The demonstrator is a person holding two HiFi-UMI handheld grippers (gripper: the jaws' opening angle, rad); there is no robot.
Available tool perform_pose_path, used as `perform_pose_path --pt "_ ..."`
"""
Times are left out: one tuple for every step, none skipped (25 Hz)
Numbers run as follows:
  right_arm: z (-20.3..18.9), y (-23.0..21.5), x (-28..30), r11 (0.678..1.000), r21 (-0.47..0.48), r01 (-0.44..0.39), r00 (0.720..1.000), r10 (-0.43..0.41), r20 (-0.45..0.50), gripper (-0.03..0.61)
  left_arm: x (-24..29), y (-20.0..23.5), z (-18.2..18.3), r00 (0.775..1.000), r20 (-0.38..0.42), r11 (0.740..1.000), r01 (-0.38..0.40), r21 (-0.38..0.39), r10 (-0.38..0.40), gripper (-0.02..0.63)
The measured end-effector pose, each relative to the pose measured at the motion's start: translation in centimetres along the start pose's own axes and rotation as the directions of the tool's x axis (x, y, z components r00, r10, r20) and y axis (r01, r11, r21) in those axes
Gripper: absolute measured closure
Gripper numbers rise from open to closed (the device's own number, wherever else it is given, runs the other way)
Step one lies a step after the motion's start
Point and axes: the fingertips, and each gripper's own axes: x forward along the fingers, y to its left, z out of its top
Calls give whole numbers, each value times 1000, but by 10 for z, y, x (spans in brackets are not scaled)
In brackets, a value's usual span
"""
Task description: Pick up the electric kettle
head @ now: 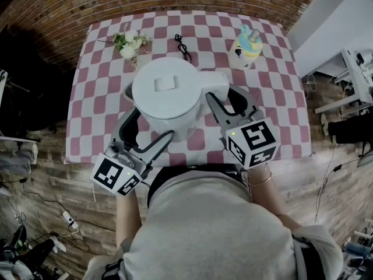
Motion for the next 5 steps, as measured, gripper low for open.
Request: perform_pose_path --pt "0 0 1 1000 -1 -1 1000 1 -3 419 0 0 0 1000 -1 1000 0 1 0 199" --pt "-1 0 1 1000 0 -3 1000 3 -6 419 0 1 0 1000 -1 1000 0 2 0 199" --pt "-1 1 2 1000 2 -5 1000 5 -9 420 0 1 0 1000 -1 1000 0 3 0 199" --pt "-2 1 3 1000 4 -7 1000 7 -11 419 0 2 0 1000 -1 1000 0 5 0 199" --pt "-2 1 3 1000 7 -10 1000 10 -13 420 0 3 0 1000 -1 1000 0 6 0 199"
